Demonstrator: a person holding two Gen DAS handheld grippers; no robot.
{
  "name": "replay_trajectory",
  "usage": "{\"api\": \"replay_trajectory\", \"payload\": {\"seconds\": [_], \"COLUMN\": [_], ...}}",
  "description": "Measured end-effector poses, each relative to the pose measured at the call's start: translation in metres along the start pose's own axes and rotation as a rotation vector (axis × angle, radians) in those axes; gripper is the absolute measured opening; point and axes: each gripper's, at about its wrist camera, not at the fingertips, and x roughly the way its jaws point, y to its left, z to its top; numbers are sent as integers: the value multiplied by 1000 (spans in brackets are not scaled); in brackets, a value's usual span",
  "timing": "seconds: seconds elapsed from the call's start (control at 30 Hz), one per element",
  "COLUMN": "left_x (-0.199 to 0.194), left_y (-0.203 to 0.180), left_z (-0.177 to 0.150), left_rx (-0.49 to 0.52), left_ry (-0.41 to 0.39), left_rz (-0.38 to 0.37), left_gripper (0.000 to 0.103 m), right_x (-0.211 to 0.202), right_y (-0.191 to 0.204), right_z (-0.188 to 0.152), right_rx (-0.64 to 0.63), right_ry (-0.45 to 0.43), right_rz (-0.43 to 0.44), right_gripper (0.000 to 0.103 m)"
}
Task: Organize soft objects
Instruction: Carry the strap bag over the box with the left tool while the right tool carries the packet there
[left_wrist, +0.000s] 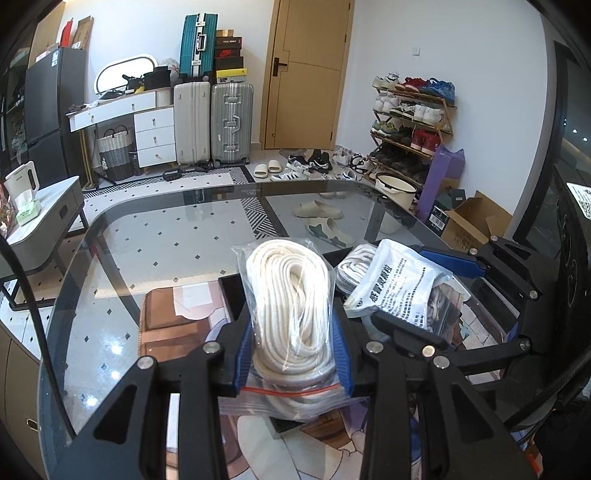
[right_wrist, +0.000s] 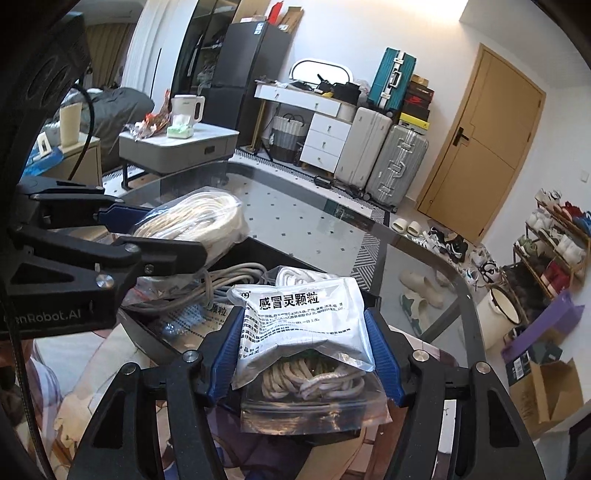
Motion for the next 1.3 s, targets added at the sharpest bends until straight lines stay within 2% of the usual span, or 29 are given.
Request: {"api": "replay_trajectory", "payload": {"seconds": [0.37, 0.63, 0.93, 1.1, 1.3], "left_x": [18, 11, 6, 5, 6], "left_y": [-2, -3, -4, -1, -1], "left_z": [-1, 0, 2, 2, 2], "left_rx": [5, 5, 10, 0, 0], "left_ry": [40, 35, 22, 19, 15], "left_rz": [-19, -14, -9, -10, -7], "left_gripper": [36, 37, 42, 45, 48], "right_x": [14, -4, -22, -31, -38], "right_y": [-3, -4, -20, -34, -49], "right_z": [-3, -4, -8, -13, -16], "right_rx": [-25, -17, 78, 150, 193], "right_ry": [33, -8, -30, -55, -77], "right_rz": [16, 56, 77, 144, 101], "right_gripper": [71, 82, 86, 86, 88]}}
